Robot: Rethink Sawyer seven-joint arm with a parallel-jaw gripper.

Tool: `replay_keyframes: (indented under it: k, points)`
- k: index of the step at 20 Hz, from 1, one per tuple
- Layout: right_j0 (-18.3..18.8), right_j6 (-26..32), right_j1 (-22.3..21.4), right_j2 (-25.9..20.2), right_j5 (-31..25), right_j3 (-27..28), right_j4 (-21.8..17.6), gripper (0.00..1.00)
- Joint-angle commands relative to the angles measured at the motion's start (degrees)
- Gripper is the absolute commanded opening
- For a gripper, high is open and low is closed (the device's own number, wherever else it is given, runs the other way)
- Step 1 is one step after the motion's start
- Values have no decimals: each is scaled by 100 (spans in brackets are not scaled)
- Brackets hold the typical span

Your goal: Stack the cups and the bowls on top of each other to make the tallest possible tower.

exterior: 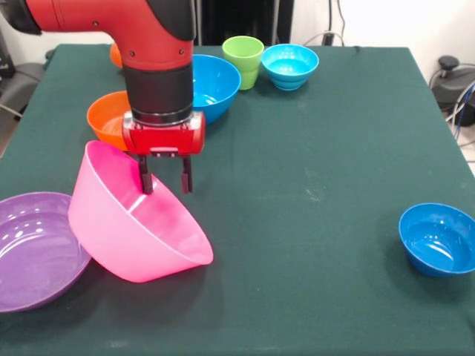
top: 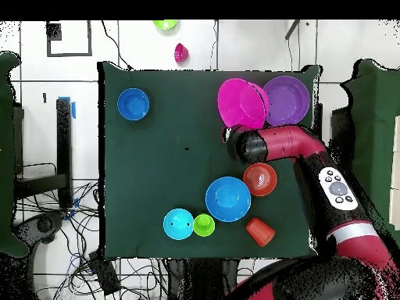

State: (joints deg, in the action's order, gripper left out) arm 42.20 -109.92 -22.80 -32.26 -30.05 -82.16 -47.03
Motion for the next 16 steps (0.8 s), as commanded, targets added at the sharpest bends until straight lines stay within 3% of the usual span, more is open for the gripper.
replay_keyframes:
  k: [1,16]
  points:
    - [-202,695,987,281,866,370,-965,100]
    - [57,1935,1220,-198,190,643,-867,100]
